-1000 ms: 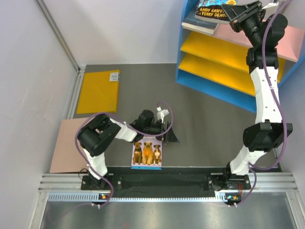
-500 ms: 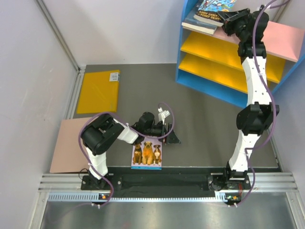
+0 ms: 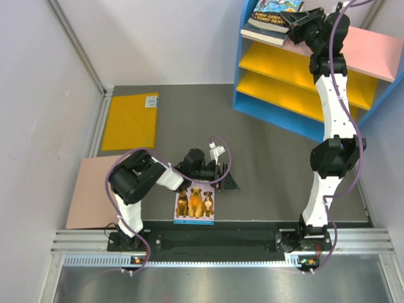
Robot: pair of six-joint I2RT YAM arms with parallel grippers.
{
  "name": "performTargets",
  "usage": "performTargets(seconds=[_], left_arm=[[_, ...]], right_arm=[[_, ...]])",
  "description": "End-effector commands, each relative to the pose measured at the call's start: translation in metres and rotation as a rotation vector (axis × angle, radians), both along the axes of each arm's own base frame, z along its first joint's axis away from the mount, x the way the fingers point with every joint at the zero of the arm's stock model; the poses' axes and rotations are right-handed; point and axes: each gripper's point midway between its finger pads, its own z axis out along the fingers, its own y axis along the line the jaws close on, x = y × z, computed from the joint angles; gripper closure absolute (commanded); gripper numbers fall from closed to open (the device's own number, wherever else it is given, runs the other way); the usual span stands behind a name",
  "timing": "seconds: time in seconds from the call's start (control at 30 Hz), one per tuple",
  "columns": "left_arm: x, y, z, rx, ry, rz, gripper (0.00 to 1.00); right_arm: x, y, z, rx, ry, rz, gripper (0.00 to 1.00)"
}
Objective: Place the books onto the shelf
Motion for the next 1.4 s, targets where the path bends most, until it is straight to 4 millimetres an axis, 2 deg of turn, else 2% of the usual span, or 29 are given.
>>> performTargets(seconds=[0.0,0.03,0.1,0.13,0.17,0.23,0.27,0.37,0.5,0.53,0.57,0.63,0.67,0.7,0.97,1.13,1.37], left_arm=[[-0.006,0.004,-0.019,0.039,0.028,-0.005,0.01],[-0.006,0.003,-0.018,0.038,0.026,-0.007,0.01],[-0.006,0.004,-0.019,0.039,0.029,-0.006,0.01],[-0.006,0.004,-0.019,0.038,0.028,-0.006,0.01],[-0.006,0.004,-0.019,0.038,0.030,-0.007,0.01],[-0.006,0.003,-0.019,0.036,0.030,-0.008,0.01],[-0.006,0.004,-0.020,0.038,0.033,-0.008,0.01],[-0.006,0.003,-0.020,0.036,0.036,-0.011,0.01],[-0.007,0.003,-0.022,0.035,0.046,-0.015,0.01],[-0.007,0.002,-0.021,0.032,0.045,-0.016,0.01],[-0.007,0.003,-0.021,0.033,0.044,-0.015,0.01],[-0.008,0.003,-0.021,0.031,0.043,-0.016,0.01],[-0.008,0.003,-0.020,0.030,0.041,-0.017,0.01],[-0.008,0.003,-0.019,0.029,0.039,-0.015,0.01],[-0.008,0.003,-0.020,0.030,0.043,-0.017,0.01],[-0.008,0.002,-0.020,0.030,0.046,-0.017,0.01],[-0.008,0.002,-0.021,0.030,0.051,-0.019,0.01]], right_arm=[[-0.026,0.013,0.050,-0.016,-0.159,0.048,0.93],[-0.023,0.013,0.043,-0.019,-0.148,0.048,0.91],[-0.031,0.011,0.051,-0.028,-0.174,0.037,0.77],[-0.031,0.010,0.048,-0.032,-0.173,0.035,0.67],[-0.036,0.010,0.053,-0.046,-0.189,0.030,0.53],[-0.038,0.009,0.054,-0.058,-0.192,0.023,0.37],[-0.043,0.008,0.058,-0.062,-0.201,0.018,0.21],[-0.054,0.006,0.070,-0.071,-0.245,0.006,0.01],[-0.067,0.007,0.075,-0.093,-0.263,0.008,0.00],[-0.067,0.007,0.071,-0.100,-0.256,0.008,0.00],[-0.075,0.008,0.076,-0.106,-0.269,0.009,0.00],[-0.078,0.007,0.072,-0.142,-0.258,0.002,0.00],[-0.085,0.005,0.078,-0.153,-0.269,-0.009,0.00],[-0.085,0.004,0.071,-0.171,-0.238,-0.012,0.00],[-0.103,-0.002,0.057,-0.344,-0.200,-0.038,0.00],[-0.101,-0.003,0.043,-0.395,-0.171,-0.028,0.00],[-0.088,0.001,0.017,-0.420,-0.114,0.020,0.01]])
